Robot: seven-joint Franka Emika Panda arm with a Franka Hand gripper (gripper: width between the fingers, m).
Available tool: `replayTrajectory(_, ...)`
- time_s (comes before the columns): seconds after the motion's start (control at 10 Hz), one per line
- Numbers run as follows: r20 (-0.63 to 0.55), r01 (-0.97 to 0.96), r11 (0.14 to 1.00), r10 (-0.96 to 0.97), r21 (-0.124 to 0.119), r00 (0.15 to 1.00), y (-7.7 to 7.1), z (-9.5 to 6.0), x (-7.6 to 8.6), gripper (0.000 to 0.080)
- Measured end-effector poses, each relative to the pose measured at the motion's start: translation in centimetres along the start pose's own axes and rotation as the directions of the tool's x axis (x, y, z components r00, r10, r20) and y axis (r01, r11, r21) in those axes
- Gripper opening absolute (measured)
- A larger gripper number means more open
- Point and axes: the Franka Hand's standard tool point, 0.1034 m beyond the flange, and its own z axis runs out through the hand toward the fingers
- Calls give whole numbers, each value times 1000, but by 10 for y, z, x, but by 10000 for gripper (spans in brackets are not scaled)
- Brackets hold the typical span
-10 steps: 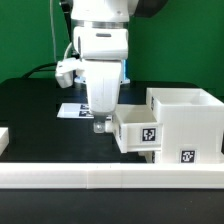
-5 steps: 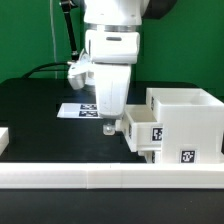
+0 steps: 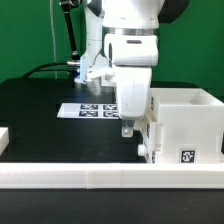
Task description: Assemble drawer
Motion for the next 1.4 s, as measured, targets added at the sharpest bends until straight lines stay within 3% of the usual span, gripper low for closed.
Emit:
replayTrajectory(0.2,0,-7,1000,7,24,1000,3,0,14,648)
replayTrajectory(0.4,2,-3,999,3,33,1000,5,0,16,648)
replayTrajectory(0.5,5,-4,999,4,38,1000,5,-1,12,648)
replayTrajectory(0.7,15,5,999,-5,45,1000,5,0,-14,648)
replayTrajectory(0.9,26,-28,999,27,23,999,10,-7,-39,648)
replayTrajectory(1.0,27,-38,999,38,-8,999,14,-14,-45,648)
replayTrajectory(1.4,24,-35,999,35,4,999,11,-9,-42,648)
